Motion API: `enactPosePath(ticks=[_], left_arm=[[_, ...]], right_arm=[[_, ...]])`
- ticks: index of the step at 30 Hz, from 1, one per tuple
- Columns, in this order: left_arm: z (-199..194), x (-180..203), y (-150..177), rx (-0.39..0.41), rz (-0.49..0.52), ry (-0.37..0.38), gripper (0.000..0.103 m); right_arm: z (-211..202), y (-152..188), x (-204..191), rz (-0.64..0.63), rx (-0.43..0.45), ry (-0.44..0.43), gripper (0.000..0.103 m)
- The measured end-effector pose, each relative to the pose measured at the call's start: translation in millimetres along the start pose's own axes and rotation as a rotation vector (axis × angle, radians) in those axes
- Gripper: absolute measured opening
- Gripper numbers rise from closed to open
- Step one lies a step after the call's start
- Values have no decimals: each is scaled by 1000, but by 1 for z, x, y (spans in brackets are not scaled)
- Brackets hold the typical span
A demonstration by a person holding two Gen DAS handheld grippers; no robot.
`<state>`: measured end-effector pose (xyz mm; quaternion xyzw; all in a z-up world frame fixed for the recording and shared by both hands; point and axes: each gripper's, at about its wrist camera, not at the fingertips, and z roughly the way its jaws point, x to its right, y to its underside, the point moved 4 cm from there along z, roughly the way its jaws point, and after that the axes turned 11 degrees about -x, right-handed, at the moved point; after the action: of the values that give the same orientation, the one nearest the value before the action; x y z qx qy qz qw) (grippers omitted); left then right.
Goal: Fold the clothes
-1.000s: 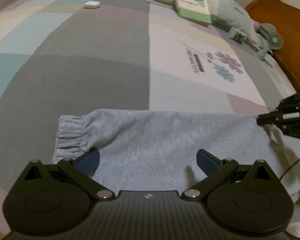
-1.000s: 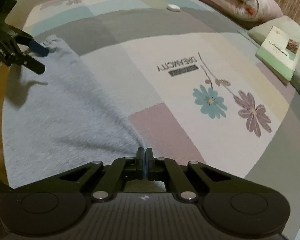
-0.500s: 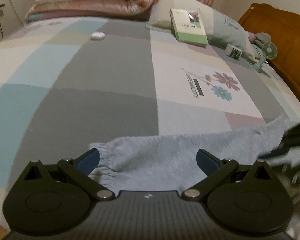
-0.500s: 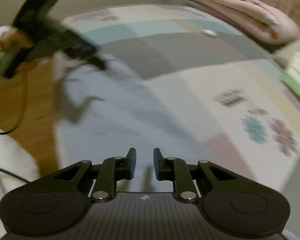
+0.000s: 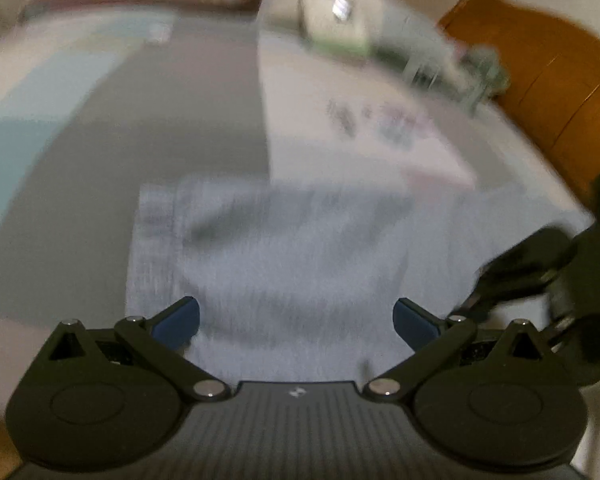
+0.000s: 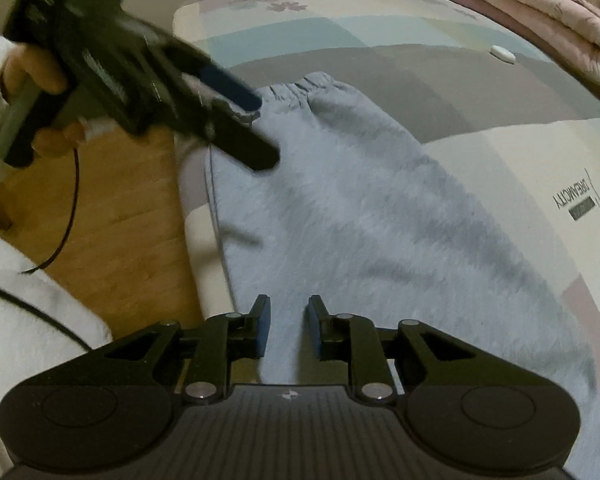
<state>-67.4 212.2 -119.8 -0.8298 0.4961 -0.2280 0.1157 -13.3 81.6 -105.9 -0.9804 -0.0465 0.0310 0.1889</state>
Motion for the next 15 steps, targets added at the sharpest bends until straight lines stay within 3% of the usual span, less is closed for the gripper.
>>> enactPosePath(ticks=[6,11,15], left_arm=[[-8,8,17,-35,66,-17,102],[-29,9,-9,89,76,8,102],[-19,11,-41,164,77,84,102]], right_arm=[[-4,6,2,21,-3,10,25],[-18,9,12,49,23,42,28],[-37,16,24,103,63,81,33]])
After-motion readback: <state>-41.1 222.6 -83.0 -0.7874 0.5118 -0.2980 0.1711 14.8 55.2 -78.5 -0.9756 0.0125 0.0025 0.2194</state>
